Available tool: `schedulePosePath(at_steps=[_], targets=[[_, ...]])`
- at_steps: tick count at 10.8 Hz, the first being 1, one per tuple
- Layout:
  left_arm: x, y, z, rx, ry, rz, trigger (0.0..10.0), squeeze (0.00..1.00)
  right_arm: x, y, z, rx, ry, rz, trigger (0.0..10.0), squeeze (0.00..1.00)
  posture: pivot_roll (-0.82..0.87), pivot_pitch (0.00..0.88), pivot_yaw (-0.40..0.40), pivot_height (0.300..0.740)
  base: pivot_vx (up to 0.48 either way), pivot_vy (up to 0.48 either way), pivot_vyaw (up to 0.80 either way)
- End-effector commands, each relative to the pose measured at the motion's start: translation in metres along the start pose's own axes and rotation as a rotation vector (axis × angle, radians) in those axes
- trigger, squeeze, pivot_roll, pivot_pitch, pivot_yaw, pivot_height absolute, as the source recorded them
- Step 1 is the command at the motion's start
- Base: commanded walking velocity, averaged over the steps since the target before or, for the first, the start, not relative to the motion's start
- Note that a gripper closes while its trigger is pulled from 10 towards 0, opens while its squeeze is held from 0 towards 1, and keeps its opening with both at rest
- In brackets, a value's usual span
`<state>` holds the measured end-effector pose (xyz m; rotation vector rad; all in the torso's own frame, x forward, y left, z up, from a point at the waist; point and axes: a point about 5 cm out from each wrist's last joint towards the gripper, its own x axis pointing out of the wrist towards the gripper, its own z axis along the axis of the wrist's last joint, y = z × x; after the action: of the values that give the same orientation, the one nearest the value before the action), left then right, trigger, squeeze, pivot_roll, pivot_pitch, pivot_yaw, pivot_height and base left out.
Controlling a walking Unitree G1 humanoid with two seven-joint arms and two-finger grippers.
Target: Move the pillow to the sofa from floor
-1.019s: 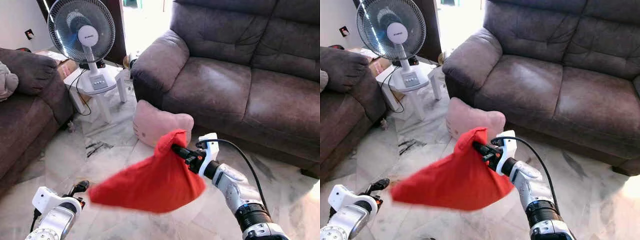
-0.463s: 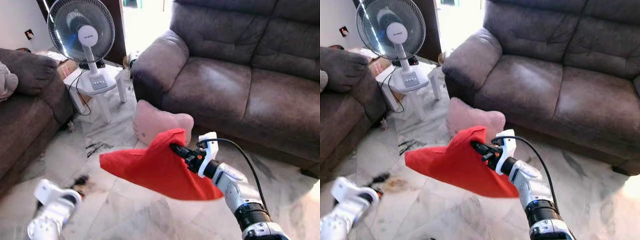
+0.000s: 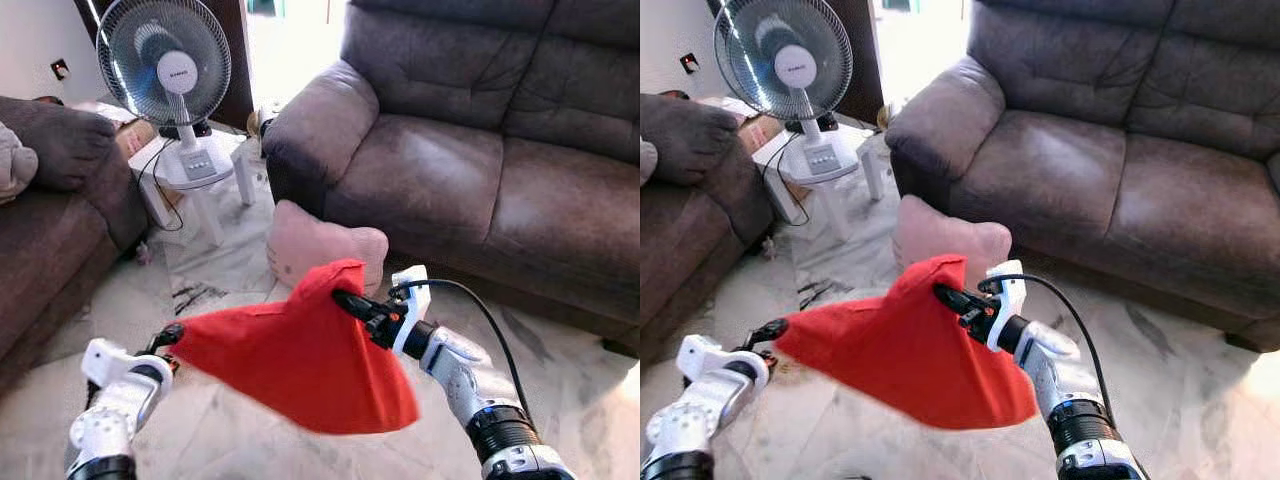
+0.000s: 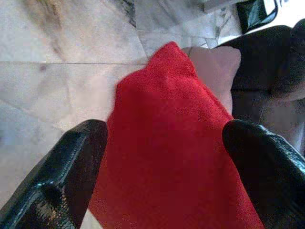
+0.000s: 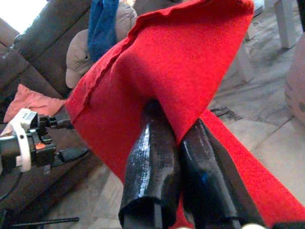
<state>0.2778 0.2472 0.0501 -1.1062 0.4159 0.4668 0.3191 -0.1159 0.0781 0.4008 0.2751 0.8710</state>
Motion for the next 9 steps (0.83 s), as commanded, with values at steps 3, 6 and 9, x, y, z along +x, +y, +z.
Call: schedulePosePath(at_steps=[3, 6, 9], targets=[[0.006, 0.000, -0.002, -0.044, -0.020, 0.006, 10.0, 0.00, 0.002, 0.012, 0.027, -0.058, -0.100, 0.122, 10.0, 0.00, 0.13, 0.134, -0.014, 0.740, 0.000, 0.000, 0.00], [0.011, 0.001, -0.008, -0.121, -0.015, 0.035, 10.0, 0.00, -0.001, 0.015, 0.029, -0.047, -0.102, 0.171, 10.0, 0.00, 0.12, 0.138, -0.015, 0.740, 0.000, 0.000, 0.00], [0.009, -0.002, -0.019, -0.113, 0.061, 0.039, 10.0, 0.00, -0.001, 0.015, 0.029, -0.046, -0.092, 0.166, 10.0, 0.00, 0.13, 0.137, -0.017, 0.740, 0.000, 0.000, 0.00]])
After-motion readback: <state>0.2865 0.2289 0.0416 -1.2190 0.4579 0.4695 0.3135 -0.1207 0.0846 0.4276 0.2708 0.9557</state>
